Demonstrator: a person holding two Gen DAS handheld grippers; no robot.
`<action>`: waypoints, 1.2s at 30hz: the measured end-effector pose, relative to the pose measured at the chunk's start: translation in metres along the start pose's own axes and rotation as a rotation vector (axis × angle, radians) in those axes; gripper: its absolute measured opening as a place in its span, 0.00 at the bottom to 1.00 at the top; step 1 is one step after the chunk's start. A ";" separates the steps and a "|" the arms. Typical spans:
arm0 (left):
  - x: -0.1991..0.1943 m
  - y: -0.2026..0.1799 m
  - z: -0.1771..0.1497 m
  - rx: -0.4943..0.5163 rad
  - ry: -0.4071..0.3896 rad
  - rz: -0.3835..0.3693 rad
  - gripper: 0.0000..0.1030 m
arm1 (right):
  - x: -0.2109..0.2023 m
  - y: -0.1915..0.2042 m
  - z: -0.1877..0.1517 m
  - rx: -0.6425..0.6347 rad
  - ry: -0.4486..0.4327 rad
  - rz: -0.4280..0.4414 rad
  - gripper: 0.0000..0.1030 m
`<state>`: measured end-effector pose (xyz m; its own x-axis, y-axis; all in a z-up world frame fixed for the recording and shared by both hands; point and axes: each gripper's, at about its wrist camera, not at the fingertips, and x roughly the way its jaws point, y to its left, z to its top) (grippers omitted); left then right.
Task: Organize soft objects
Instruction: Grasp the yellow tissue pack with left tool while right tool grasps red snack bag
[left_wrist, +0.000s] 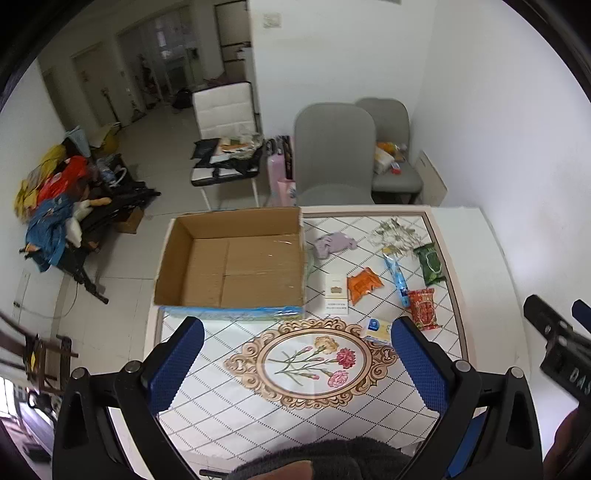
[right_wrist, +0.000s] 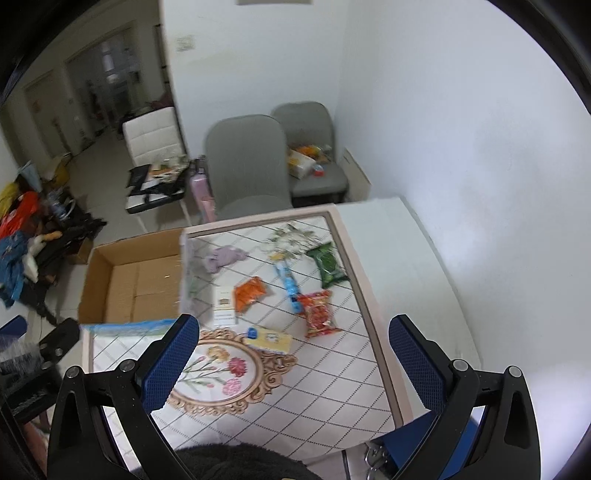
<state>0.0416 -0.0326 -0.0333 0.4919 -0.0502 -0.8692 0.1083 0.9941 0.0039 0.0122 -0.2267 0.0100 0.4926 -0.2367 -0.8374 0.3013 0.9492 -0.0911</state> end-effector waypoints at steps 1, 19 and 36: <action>0.012 -0.008 0.006 0.014 0.013 -0.017 1.00 | 0.017 -0.008 0.004 0.008 0.021 -0.004 1.00; 0.321 -0.120 -0.003 -0.073 0.771 -0.217 0.97 | 0.387 -0.086 -0.016 0.042 0.567 0.081 0.95; 0.416 -0.160 -0.057 -0.198 1.018 -0.202 0.62 | 0.468 -0.093 -0.057 0.057 0.769 0.176 0.62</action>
<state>0.1799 -0.2067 -0.4235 -0.4859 -0.2036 -0.8500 -0.0807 0.9788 -0.1883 0.1683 -0.4143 -0.4039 -0.1596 0.1452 -0.9764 0.3231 0.9423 0.0873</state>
